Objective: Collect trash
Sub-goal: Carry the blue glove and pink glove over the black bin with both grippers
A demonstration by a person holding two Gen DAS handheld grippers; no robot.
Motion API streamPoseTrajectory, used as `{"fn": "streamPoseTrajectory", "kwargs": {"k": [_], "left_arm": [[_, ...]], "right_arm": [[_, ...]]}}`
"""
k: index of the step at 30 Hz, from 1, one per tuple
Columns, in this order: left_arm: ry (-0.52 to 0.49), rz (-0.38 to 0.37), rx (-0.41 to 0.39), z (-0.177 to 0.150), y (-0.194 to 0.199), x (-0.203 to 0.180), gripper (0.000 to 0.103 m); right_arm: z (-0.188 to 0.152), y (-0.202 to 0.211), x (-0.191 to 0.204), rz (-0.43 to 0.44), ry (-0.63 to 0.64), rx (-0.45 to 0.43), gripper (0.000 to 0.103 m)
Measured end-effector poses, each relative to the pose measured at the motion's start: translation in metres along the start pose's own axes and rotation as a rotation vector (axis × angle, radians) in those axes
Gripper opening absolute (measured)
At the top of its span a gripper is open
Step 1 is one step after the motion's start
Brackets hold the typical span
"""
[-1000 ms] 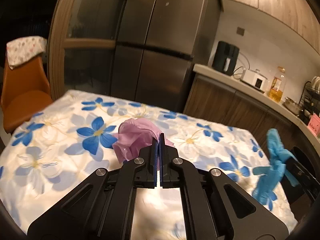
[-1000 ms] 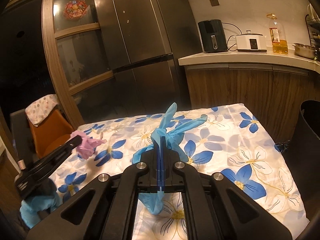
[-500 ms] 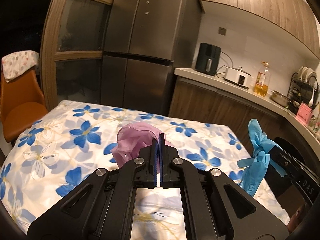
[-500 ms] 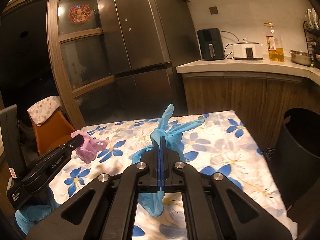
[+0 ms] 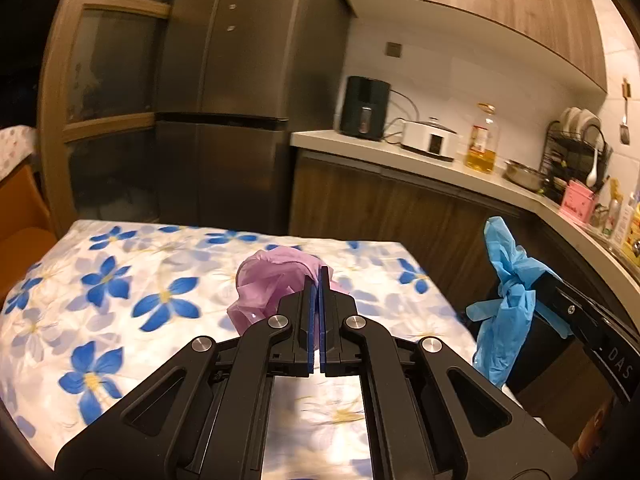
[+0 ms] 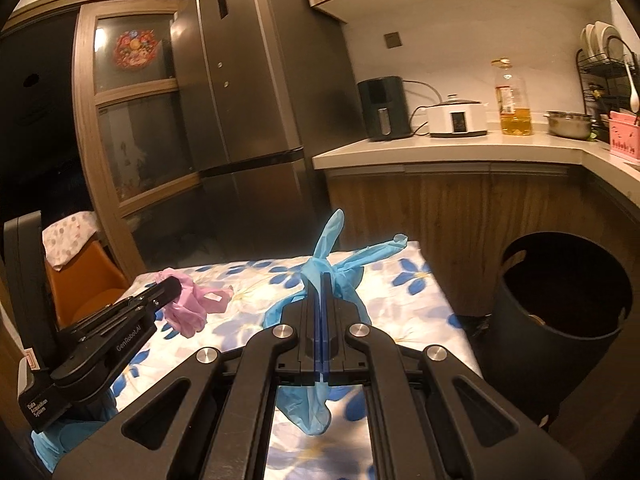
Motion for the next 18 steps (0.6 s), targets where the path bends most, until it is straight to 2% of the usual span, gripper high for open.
{"fn": "streamPoseTrajectory", "kwargs": {"k": [12,18], "left_arm": [[-0.108,-0.107,0.009,0.014,-0.019,-0.086,0.000],[-0.201,-0.207,0.001,0.024,-0.032,-0.155,0.000]], "right_arm": [[0.011,0.022,-0.061,-0.100,-0.053,-0.049,0.001],[0.021,0.037,-0.108,-0.199,-0.084,-0.088,0.001]]}}
Point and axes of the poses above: each gripper's, at about its wrist camera, not at the fingertips, and y roughly against the way its jaws point, x to its left, z to its top, the point moved 2 cm from there along -y, roughly the way its jaws point, and after that the axes turned 12 degrees about x, right-handed, at the moved point
